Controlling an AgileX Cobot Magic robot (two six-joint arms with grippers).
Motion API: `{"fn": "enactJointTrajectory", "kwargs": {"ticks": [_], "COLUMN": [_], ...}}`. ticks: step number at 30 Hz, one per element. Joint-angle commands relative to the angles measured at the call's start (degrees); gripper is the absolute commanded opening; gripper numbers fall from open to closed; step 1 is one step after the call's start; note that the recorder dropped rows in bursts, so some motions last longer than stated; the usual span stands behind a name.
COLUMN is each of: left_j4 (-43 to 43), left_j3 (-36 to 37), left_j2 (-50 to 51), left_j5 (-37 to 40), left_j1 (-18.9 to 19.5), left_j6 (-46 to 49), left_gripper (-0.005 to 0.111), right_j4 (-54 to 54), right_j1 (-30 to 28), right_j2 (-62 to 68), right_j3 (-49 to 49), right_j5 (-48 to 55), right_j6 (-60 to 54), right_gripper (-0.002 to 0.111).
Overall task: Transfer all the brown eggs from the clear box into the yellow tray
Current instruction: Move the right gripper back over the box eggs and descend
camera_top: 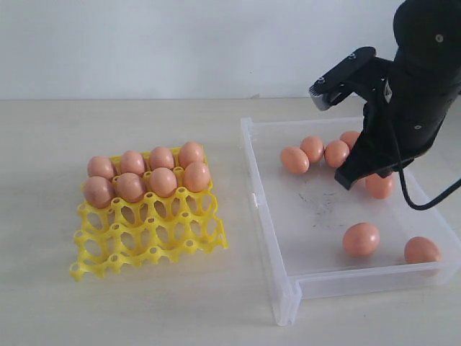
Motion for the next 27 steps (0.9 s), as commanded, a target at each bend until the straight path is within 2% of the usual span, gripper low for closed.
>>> {"fn": "enactJointTrajectory", "kwargs": {"ticks": [1, 3, 7, 12, 17, 19, 24, 27], "left_j4": [-0.51, -0.51, -0.51, -0.51, -0.51, -0.51, -0.51, -0.51], "left_j3": [-0.18, -0.18, -0.18, -0.18, -0.18, -0.18, -0.18, -0.18], "left_j2": [-0.15, -0.15, -0.15, -0.15, -0.15, -0.15, -0.15, -0.15], "left_j5": [-0.92, -0.92, -0.92, -0.92, -0.92, -0.92, -0.92, -0.92], "left_j1": [-0.33, -0.33, -0.33, -0.33, -0.33, -0.33, -0.33, -0.33], "left_j6": [-0.42, -0.42, -0.42, -0.42, -0.42, -0.42, -0.42, -0.42], "left_gripper": [0.004, 0.004, 0.004, 0.004, 0.004, 0.004, 0.004, 0.004], "right_j4": [3.33, 3.33, 2.62, 3.07, 0.58, -0.07, -0.22, -0.54], "right_j1": [-0.56, -0.56, -1.59, -7.98, -9.12, -9.12, -9.12, -9.12], "right_j2": [-0.58, -0.48, 1.56, 10.54, 12.25, 12.38, 13.67, 15.28], "right_j3": [0.03, 0.03, 0.03, 0.03, -0.09, -0.62, -3.31, -4.51], "right_j5": [-0.99, -2.48, -11.06, -16.04, -19.0, -18.12, -14.75, -12.92], "right_j6": [-2.9, -2.77, 5.7, 12.8, 15.41, 15.95, 19.17, 21.15], "right_gripper": [0.0, 0.0, 0.0, 0.0, 0.001, 0.007, 0.036, 0.048]}}
